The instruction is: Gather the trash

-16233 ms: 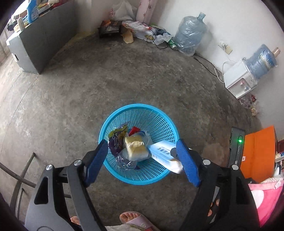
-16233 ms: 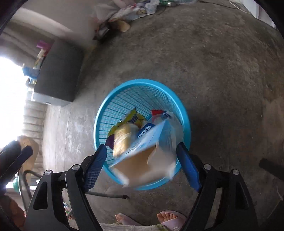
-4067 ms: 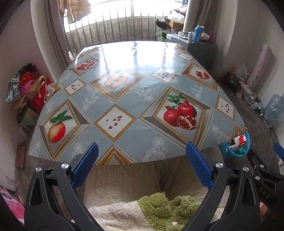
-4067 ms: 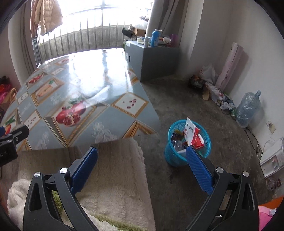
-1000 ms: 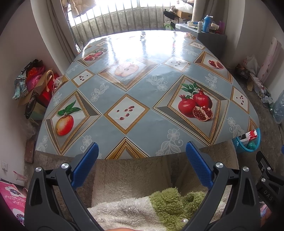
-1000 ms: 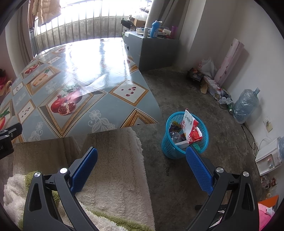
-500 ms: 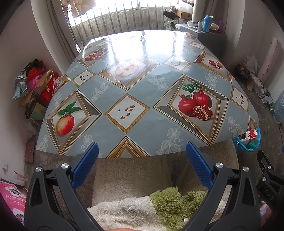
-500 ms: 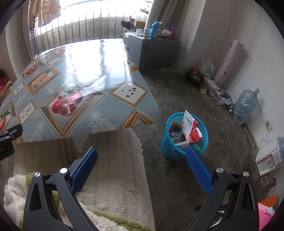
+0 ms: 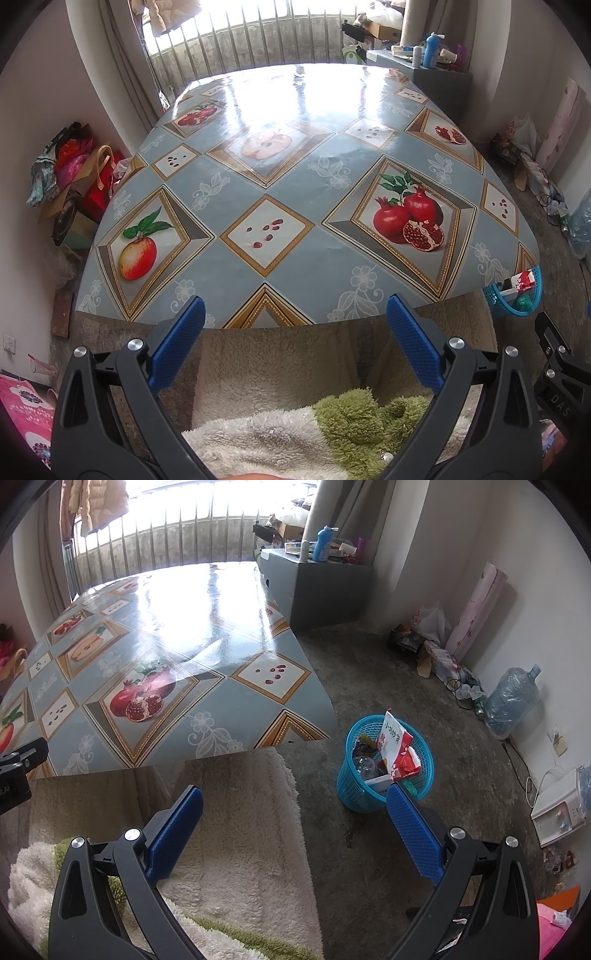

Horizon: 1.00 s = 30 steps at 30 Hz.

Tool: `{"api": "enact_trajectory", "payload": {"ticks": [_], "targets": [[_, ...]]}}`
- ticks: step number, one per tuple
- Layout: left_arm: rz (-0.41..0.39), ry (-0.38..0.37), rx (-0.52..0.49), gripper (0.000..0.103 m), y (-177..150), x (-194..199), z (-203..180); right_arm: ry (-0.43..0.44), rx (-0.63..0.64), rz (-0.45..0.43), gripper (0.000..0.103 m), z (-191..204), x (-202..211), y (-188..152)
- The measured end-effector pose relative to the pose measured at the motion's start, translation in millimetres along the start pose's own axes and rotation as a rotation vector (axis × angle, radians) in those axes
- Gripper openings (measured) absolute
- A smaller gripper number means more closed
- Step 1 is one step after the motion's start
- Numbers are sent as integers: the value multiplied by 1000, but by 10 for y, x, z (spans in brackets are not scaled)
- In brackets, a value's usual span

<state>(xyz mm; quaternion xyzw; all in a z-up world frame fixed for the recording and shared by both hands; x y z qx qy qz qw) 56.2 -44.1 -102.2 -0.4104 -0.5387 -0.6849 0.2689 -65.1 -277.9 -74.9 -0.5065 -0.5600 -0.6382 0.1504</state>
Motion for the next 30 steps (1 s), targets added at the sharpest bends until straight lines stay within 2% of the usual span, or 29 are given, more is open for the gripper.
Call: {"api": "enact_trajectory", "payload": {"ticks": [30], "targets": [[0,-1,-27,94,-14,32,26,3,-8,-1,97,39,-19,10]]}}
Point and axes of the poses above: each gripper's, at about its wrist camera, not at the fingertips, and x roughly against the way its jaws point, z to its left, y to its top, the point moved 10 cm from there along -x, roughly the way its jaws point, and after that the axes turned 1 degree about z, right-handed, at the moved point
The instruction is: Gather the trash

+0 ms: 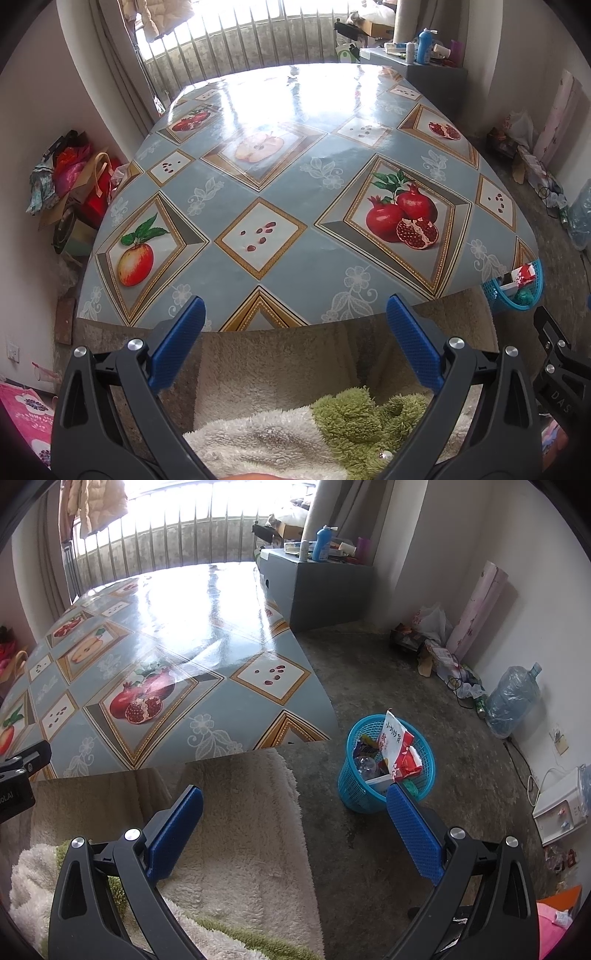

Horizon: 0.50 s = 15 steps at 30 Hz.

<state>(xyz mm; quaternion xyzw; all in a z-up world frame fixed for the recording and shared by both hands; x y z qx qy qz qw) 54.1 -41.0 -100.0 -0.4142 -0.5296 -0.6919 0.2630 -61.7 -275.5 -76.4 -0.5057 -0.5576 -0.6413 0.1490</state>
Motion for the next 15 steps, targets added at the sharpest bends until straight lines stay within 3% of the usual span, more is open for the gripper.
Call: {"api": "enact_trajectory", "payload": {"ticks": [15], "targets": [[1,3,0,94,-7,12,-36,1,-6,-2,97,-35,1,-10]]}}
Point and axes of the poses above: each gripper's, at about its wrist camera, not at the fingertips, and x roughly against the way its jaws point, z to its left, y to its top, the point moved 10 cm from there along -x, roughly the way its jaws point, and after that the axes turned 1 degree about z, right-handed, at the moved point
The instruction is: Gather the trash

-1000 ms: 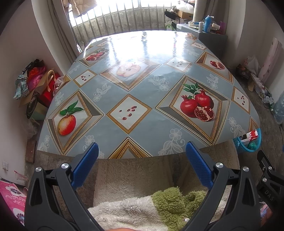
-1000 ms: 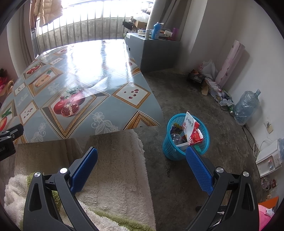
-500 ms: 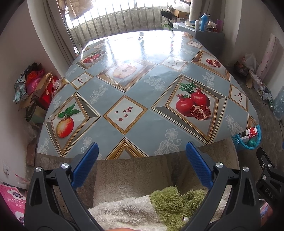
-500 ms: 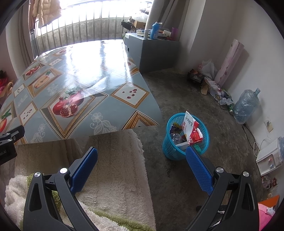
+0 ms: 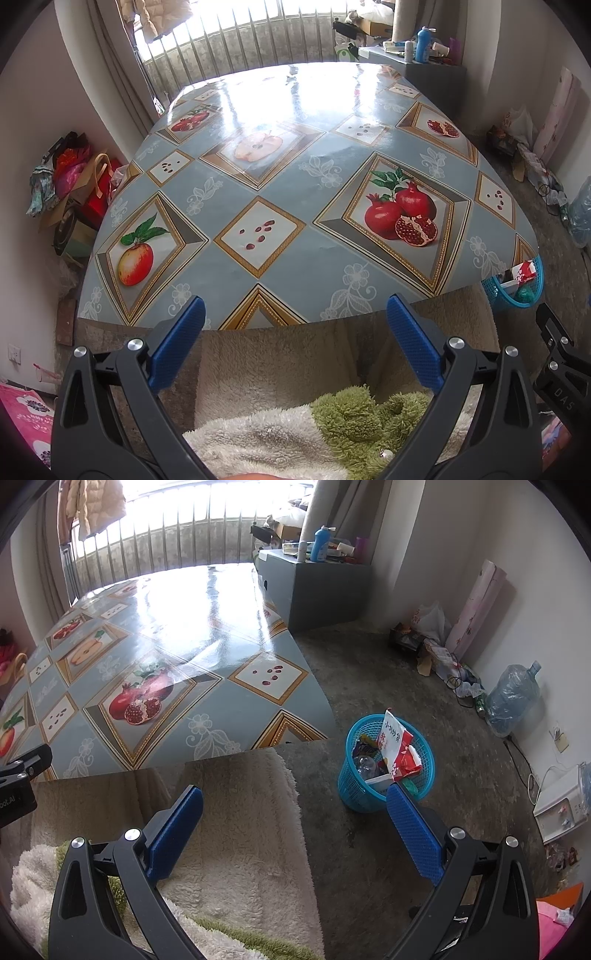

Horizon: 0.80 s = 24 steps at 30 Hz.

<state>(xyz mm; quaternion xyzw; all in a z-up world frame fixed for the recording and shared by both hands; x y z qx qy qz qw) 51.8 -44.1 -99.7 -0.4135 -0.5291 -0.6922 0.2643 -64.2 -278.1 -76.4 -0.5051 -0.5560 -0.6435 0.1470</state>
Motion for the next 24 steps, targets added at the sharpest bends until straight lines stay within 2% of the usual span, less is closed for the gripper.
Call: {"api": "enact_trajectory", "payload": {"ticks": [24], "targets": [[1,2,0,94,-10,-5,-14,0,-1,-1,97,-6,3,-5]]}}
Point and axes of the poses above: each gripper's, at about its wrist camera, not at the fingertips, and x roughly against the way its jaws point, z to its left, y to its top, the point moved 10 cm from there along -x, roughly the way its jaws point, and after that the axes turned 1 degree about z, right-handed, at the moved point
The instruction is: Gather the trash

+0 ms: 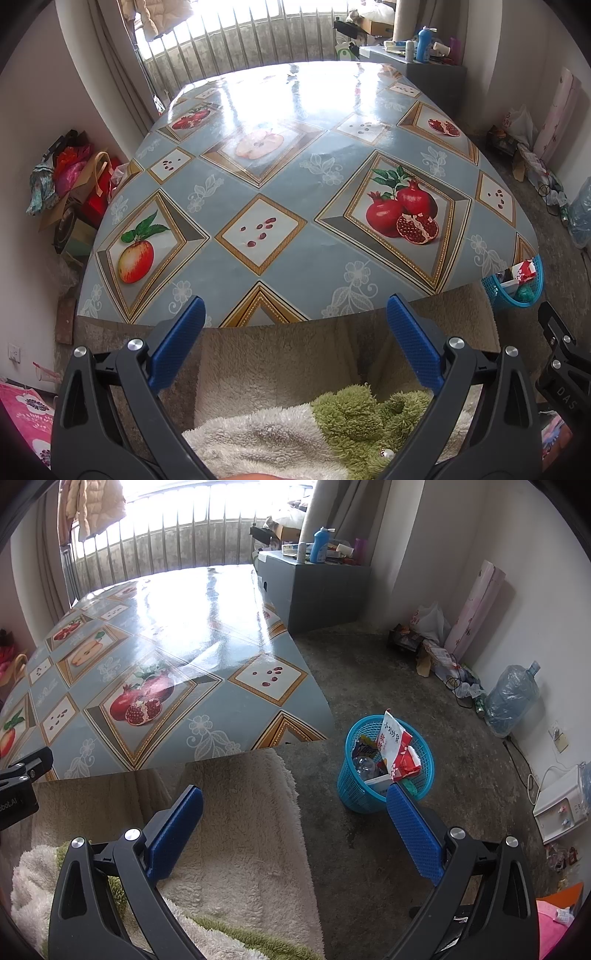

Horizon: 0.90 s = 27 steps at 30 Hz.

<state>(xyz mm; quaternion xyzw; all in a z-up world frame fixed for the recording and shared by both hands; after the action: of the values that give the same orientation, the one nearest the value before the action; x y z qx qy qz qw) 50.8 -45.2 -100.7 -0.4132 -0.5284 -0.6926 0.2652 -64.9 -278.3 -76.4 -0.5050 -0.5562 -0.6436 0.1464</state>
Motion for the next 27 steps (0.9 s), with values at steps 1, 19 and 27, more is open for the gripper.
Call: {"api": "enact_trajectory", "payload": {"ticks": [1,19,27], "targets": [[0,0,0,94,-1,0,1,0,0,0,97,0,1,-1],[0,0,0,94,9,0,6,-1,-1,0,97,14,7,-1],[-2,1,1,94,4,-2,5,-1,0,-2,97,16,12,7]]}}
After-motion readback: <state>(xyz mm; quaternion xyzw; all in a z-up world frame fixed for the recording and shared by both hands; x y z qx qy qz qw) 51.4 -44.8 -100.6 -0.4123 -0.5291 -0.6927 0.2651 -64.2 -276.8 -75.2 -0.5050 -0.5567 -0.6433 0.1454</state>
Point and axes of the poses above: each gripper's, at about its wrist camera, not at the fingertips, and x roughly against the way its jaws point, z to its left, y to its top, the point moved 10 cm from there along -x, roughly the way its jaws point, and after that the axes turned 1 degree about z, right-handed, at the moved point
